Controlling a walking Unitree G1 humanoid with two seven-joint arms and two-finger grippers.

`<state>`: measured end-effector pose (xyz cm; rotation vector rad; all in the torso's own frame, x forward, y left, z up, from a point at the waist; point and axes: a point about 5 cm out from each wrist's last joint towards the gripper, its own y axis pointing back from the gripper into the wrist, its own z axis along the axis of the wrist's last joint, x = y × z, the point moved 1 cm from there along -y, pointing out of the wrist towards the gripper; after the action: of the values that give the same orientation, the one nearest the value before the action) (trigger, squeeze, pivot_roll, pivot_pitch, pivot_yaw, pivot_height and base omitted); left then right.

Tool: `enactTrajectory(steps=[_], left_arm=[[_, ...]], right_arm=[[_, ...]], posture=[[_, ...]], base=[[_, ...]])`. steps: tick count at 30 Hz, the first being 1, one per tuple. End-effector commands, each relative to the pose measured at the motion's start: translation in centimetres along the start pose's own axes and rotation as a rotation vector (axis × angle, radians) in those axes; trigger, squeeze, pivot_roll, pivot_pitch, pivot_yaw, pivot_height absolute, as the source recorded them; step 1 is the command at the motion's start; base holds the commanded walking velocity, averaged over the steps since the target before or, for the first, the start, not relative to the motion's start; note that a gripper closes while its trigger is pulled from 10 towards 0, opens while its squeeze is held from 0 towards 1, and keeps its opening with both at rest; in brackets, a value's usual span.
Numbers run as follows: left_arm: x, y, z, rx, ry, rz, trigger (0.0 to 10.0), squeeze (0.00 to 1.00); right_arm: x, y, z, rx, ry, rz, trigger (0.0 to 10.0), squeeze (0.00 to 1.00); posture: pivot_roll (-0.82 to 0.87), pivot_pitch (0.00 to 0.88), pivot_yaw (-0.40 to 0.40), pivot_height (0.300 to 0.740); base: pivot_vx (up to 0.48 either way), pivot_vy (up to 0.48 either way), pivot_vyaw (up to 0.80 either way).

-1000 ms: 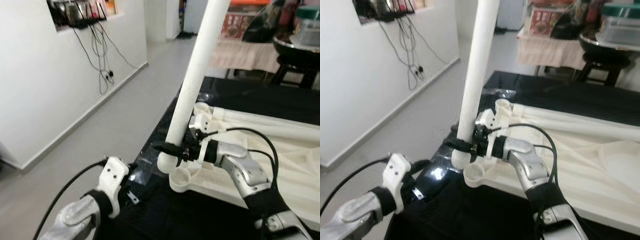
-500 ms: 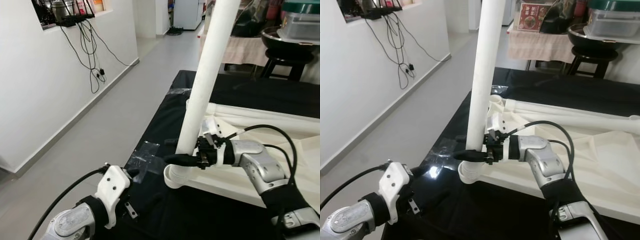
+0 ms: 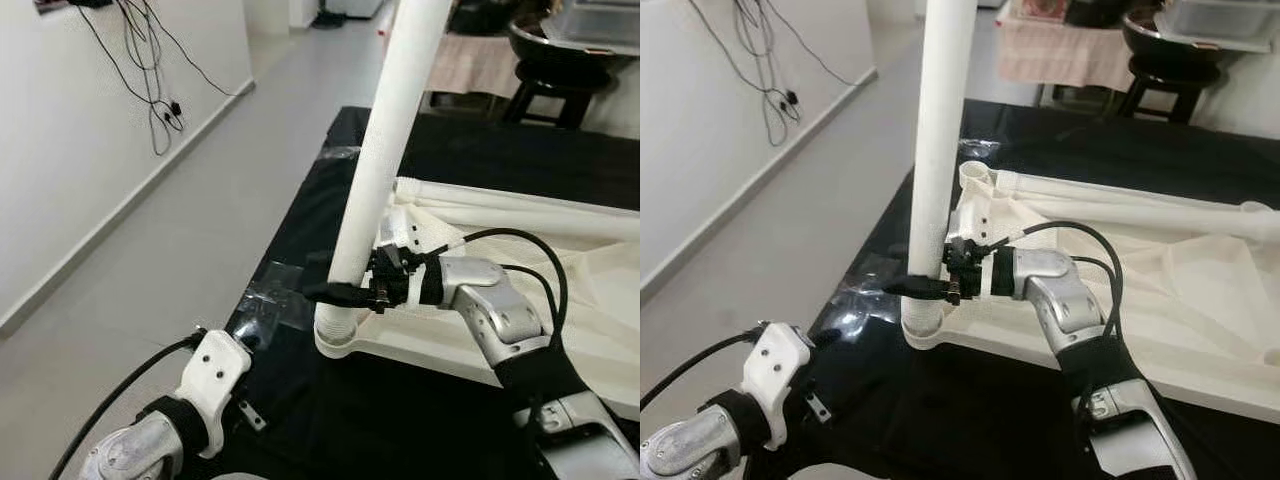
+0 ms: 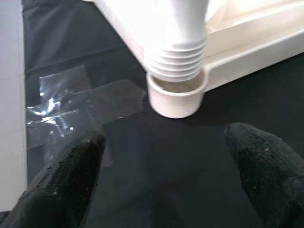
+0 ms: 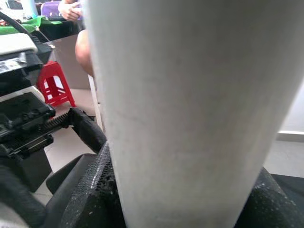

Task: Building children table

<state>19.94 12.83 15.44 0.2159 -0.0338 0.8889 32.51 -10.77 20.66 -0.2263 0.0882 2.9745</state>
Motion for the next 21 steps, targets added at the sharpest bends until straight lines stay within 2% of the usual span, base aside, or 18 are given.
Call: enactTrajectory(steps=[1,8,13,17,21], left_arm=[[0.0,0.0,-0.2,0.013,-0.002,0.017,10.0,0.0],[0.0,-0.2,0.0,0.013,-0.016,0.026,10.0,0.0],[-0.1,-0.4,0.1,0.011,-0.039,0.015,10.0,0.0],[-0.2,-0.4,0.2,0.01,-0.047,0.007,10.0,0.0],[-0.4,-0.3,0.3,0.007,-0.059,-0.005,10.0,0.0]], right_arm=[[-0.1,-0.1,0.7,-0.017,0.033,0.009,10.0,0.0],[-0.2,0.5,0.1,-0.012,-0.001,0.023,10.0,0.0],[0.3,1.2,-1.4,0.02,-0.064,0.084,10.0,0.0],[0.2,1.2,-1.6,0.027,-0.067,0.096,10.0,0.0],[0.3,0.3,-1.4,0.03,-0.038,0.136,10.0,0.0]], posture=[[0.0,0.203,-0.023,0.74],[0.0,0.2,-0.028,0.74],[0.01,0.192,-0.024,0.74],[0.01,0.188,-0.022,0.74],[0.02,0.188,-0.022,0.74]], base=[[0.0,0.0,0.0],[0.0,0.0,0.0],[0.0,0.0,0.0],[0.0,0.0,0.0],[0.0,0.0,0.0]])
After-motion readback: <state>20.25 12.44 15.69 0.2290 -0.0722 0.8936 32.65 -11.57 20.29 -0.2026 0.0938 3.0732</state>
